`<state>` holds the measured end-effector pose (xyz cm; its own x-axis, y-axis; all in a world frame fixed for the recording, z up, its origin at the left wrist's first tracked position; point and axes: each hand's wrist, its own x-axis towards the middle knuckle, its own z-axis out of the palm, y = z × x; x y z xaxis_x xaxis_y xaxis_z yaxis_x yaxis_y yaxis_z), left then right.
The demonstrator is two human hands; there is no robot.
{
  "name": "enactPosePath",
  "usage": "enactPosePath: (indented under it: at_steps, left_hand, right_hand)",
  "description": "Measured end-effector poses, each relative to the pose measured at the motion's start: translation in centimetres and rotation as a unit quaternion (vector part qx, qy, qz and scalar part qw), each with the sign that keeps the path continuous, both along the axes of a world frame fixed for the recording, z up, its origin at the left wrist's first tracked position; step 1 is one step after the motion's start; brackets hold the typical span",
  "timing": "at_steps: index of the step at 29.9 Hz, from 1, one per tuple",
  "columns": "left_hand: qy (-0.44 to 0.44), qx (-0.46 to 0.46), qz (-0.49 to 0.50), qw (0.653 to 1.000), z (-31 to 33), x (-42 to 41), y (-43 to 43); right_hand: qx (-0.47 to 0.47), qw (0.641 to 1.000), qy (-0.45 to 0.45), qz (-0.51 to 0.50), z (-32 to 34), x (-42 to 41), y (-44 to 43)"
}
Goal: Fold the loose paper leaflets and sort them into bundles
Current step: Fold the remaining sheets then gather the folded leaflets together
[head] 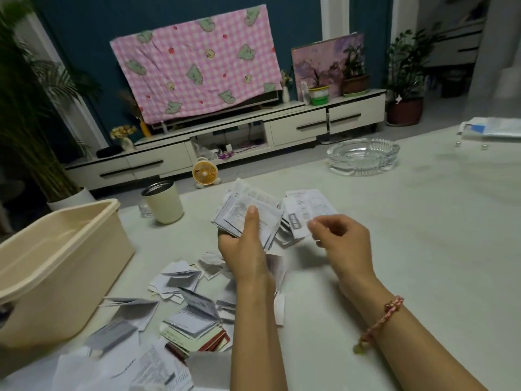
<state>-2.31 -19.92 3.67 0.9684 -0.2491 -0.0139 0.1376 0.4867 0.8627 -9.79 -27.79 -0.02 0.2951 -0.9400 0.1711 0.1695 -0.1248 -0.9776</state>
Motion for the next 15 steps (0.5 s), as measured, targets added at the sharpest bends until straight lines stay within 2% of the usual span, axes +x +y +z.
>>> enactPosePath:
  at_steps: [3, 6, 9, 11, 15]
  left_hand:
    - [-0.030, 0.013, -0.067, 0.997, -0.1, 0.0, -0.2]
    - [-0.044, 0.032, -0.143, 0.988, -0.3, -0.1, -0.7]
    - [-0.063, 0.063, -0.190, 0.978, -0.5, -0.9, -1.2]
    - [-0.077, 0.067, -0.201, 0.974, -0.6, -1.1, -1.3]
    - [-0.101, 0.066, -0.227, 0.966, -0.5, -1.5, -1.4]
  right_hand:
    - [0.096, 0.984, -0.146, -0.021, 1.5, -2.1, -1.8]
    - [0.120, 0.974, -0.185, 0.045, 4.1, -4.2, -2.3]
    - [0.073, 0.977, -0.144, 0.139, 5.8, -5.1, -1.6]
    - [0.030, 0.983, -0.076, 0.165, 6.0, -4.6, -1.0]
    - [-0.069, 0.990, 0.047, 0.115, 4.6, -3.6, -0.6]
